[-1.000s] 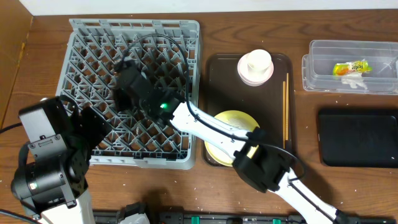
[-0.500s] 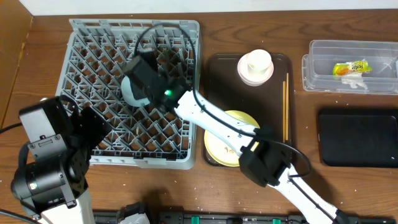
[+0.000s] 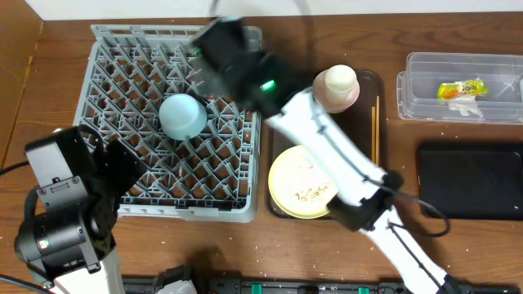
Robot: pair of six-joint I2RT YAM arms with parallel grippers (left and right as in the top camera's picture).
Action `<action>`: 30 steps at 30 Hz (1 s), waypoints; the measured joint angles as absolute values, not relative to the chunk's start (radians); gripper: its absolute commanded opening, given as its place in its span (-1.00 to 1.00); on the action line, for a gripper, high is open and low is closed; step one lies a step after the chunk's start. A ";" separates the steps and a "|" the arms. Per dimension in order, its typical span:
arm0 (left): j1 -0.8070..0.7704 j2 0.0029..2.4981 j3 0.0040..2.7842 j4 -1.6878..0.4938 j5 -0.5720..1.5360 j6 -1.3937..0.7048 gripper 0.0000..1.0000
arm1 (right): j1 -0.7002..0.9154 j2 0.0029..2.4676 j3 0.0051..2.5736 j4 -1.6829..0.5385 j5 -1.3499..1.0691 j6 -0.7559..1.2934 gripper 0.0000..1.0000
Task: Sort waste into correct bins and load items into the dishwasher
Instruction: 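Reach the right gripper to the pink cup and grasp it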
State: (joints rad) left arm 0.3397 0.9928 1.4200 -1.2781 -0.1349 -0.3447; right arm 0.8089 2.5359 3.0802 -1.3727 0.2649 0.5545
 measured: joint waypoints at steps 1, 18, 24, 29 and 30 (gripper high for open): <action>0.340 0.993 1.420 -1.279 -0.135 -0.345 0.96 | 0.772 2.536 3.107 -1.412 0.268 0.531 0.98; 0.340 0.993 1.420 -1.278 -0.135 -0.344 0.96 | 0.366 2.529 2.789 -1.532 0.236 0.357 0.46; 0.340 0.993 1.420 -1.279 -0.135 -0.344 0.96 | 0.334 2.529 2.641 -1.445 0.059 0.286 0.48; 0.340 0.993 1.420 -1.279 -0.135 -0.345 0.95 | 0.348 2.529 2.622 -1.434 0.000 0.261 0.59; 0.340 0.993 1.420 -1.279 -0.135 -0.345 0.96 | 0.352 2.529 2.622 -1.432 -0.007 0.257 0.60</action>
State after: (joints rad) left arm 0.3397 0.9928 1.4200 -1.2785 -0.1349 -0.3447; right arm 0.3519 2.5294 2.6221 -1.4322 -0.0067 0.2569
